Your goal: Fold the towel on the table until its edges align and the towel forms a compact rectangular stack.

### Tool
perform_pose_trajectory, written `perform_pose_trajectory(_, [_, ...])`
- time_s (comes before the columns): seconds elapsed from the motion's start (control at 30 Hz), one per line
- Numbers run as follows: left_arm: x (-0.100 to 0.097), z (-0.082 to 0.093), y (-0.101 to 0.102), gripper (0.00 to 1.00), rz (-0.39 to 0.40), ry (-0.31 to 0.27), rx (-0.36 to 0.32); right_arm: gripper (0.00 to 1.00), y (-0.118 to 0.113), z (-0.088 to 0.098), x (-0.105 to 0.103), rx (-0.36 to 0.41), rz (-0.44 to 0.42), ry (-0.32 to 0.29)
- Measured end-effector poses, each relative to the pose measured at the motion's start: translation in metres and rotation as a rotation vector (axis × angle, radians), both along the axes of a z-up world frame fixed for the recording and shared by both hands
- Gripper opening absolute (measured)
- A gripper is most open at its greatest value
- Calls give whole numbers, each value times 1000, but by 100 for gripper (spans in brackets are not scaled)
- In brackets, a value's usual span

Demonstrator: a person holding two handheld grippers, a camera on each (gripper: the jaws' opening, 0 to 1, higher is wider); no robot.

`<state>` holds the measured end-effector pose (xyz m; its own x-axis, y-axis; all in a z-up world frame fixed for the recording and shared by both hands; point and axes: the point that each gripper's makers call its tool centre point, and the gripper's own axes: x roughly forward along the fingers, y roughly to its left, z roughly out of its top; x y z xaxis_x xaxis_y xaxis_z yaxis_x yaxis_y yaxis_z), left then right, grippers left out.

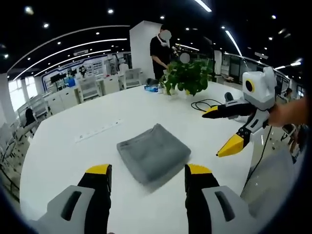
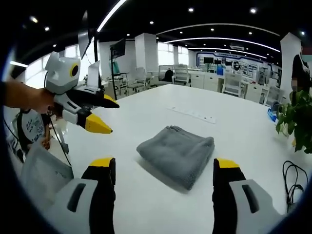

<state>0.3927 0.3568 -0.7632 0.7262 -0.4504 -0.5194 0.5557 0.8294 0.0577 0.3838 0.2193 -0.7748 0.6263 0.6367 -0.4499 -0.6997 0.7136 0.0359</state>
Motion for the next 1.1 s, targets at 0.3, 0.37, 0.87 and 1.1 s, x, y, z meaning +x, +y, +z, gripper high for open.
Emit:
perform_pose_trajectory(0.3, [-28,-19,-3,85,-20,-18,23,94,0,-12,-27,-5,26,2])
perform_pose_trajectory(0.37, [-34,-23,-2,90,-27,-20,38,94,-3,-16,-30,-15,21,3])
perform_pose_trajectory(0.87, [-60,-46,16,99,26,-8,19,99,-19,-29,-63,-12,-4,-26])
perform_pose_trajectory(1.1, [-71,-52,21,99,56,-6,21,99,-28,-43,-71,-20,-29,11])
